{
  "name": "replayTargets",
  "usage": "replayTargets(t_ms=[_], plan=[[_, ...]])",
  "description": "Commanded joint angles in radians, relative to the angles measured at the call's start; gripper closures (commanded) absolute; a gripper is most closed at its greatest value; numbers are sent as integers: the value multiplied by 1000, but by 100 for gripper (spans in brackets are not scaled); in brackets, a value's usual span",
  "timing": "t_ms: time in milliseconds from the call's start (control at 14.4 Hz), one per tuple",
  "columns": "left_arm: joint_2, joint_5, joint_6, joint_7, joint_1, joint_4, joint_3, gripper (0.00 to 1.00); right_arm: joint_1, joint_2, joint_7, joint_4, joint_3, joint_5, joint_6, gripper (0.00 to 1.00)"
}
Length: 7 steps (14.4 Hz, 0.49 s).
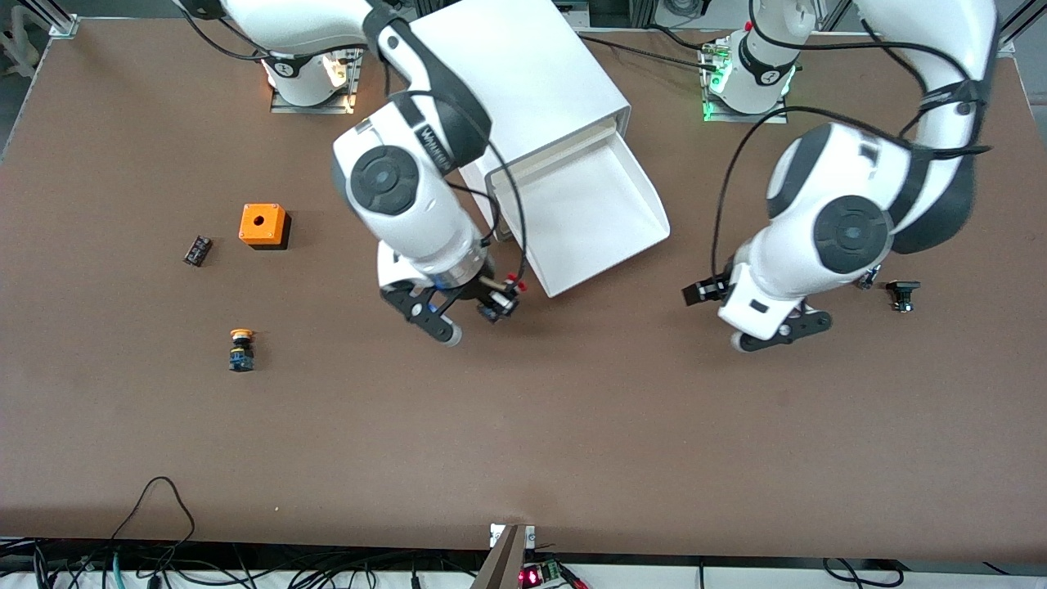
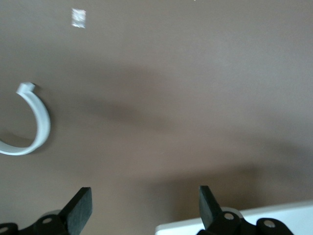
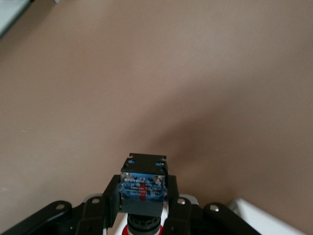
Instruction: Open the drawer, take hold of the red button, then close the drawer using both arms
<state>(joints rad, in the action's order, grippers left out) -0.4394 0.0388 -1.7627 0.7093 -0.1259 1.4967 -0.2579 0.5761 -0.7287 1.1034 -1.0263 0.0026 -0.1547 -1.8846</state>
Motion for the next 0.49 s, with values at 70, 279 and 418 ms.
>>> replayTargets(t_ms=[70, 279, 418], plan=[[22, 6, -142, 149, -55, 126, 6, 6, -102, 2, -303, 8, 11, -9, 76, 100], [25, 7, -277, 205, -72, 219, 6, 8, -154, 3, -517, -20, -12, 4, 113, 100], [30, 7, -346, 278, -105, 279, 5, 8, -156, 5, -630, -57, -76, 4, 107, 100]])
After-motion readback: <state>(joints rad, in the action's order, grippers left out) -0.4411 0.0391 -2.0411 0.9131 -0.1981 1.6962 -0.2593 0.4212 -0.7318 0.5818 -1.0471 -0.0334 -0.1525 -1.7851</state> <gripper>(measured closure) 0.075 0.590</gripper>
